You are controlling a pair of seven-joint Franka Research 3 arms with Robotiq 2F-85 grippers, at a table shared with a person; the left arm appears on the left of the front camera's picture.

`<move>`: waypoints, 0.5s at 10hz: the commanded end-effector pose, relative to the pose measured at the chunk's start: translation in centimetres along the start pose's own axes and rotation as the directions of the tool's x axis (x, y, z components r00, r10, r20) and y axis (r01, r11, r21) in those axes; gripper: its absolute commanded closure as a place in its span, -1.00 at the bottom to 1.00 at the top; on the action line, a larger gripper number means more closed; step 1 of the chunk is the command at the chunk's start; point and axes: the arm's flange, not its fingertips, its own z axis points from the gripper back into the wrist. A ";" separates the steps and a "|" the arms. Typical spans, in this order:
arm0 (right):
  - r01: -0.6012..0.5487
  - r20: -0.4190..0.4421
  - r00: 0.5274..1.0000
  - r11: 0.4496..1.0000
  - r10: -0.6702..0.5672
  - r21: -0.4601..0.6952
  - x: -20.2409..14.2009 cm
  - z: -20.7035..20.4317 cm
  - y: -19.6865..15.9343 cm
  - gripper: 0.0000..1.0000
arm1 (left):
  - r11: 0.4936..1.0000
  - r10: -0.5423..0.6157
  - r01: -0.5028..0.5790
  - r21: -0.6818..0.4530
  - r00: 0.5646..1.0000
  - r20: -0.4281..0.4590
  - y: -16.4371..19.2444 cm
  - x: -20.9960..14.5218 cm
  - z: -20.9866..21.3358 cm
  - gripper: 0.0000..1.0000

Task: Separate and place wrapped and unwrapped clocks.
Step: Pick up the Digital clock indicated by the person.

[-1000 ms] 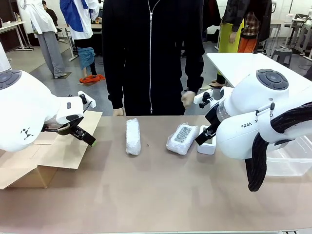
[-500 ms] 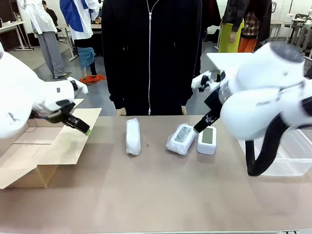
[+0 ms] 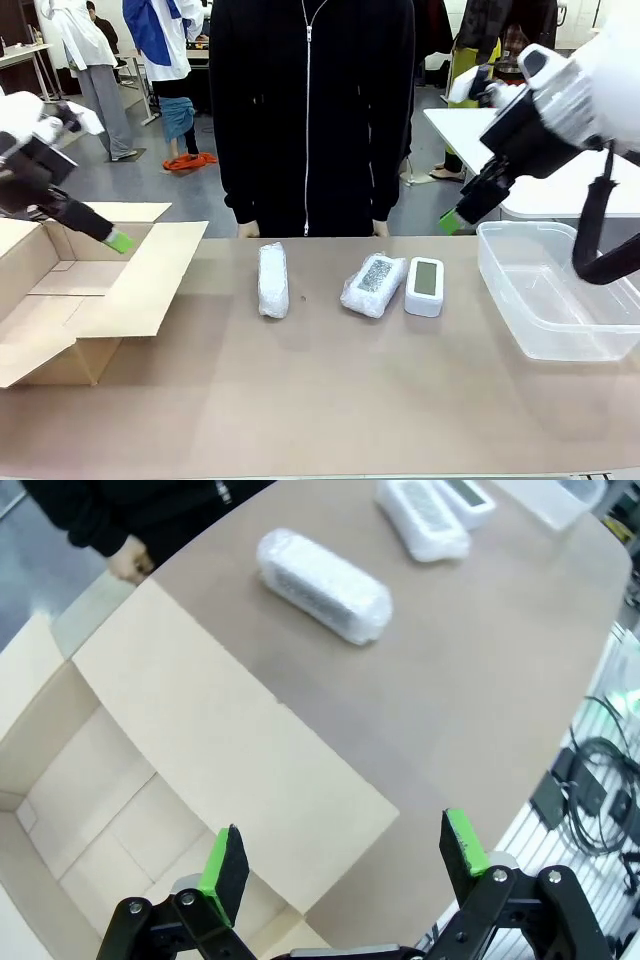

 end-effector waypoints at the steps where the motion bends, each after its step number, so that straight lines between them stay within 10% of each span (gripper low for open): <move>1: -0.042 0.079 0.996 0.987 0.031 0.154 -2.2 -0.3 -2.1 -1.00 | 0.991 -0.111 0.113 -0.074 0.993 0.037 -1.0 -4.0 -0.5 -1.00; 5: -0.178 0.171 0.971 0.981 0.164 0.072 -3.1 -1.9 1.0 -1.00 | 0.979 -0.193 0.197 -0.055 0.979 0.060 -1.8 -4.1 -2.0 -1.00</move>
